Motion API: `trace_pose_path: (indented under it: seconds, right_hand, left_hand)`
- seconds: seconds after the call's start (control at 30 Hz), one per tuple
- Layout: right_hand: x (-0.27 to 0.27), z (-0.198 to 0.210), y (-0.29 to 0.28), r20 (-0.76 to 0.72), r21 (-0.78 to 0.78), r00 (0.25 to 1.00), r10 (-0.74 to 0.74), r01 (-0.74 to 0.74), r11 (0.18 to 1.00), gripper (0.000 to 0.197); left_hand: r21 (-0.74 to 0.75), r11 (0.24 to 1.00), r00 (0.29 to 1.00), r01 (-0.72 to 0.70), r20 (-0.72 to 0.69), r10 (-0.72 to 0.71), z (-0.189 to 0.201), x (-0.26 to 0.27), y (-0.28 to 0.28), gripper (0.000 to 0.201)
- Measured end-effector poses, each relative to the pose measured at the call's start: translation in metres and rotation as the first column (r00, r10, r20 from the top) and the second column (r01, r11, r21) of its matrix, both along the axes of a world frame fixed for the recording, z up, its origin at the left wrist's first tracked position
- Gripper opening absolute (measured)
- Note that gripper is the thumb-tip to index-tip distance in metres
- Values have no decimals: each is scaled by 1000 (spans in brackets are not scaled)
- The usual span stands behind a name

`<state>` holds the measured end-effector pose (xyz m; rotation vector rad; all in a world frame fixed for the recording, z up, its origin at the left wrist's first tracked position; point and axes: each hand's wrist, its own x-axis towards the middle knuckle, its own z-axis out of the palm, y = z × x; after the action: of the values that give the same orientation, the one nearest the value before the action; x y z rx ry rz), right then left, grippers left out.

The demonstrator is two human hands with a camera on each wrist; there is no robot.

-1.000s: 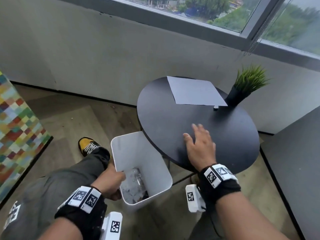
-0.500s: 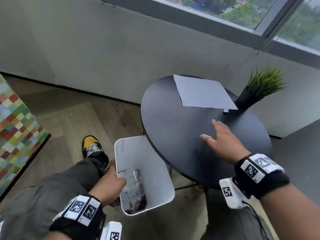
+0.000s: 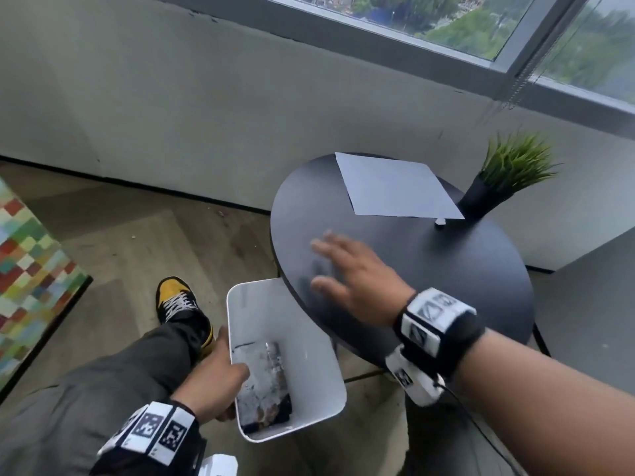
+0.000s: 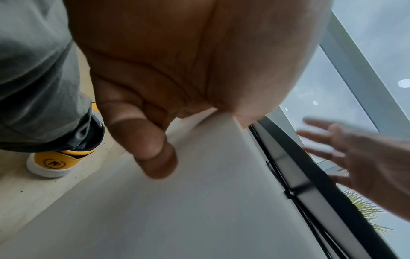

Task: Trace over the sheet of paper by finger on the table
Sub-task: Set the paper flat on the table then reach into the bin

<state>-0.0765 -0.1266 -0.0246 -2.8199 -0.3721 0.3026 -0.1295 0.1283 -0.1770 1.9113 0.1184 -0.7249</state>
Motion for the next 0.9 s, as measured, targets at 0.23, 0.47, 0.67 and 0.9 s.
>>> trace_pose_path:
  seconds: [0.23,0.47,0.67,0.9]
  right_hand:
    - [-41,3,51,-232,-73,936,264,-287,955,79]
    - [-10,24,-74,-104,58,943,-316,323,945,71]
    - [-57,-26,-177,-65,-286,618,-783,741,608,93]
    - [-116,-31,20,-59,-26,997,-45,44,999,90]
  left_hand:
    - [-35,999,998,0,61,2,-1,1,-9,73]
    - [4,999,999,42,25,-42,8,-1,-7,77]
    - [26,999,999,33,12,-33,7,1,-2,73]
    - [46,998,999,35,18,-36,2,-1,-6,81]
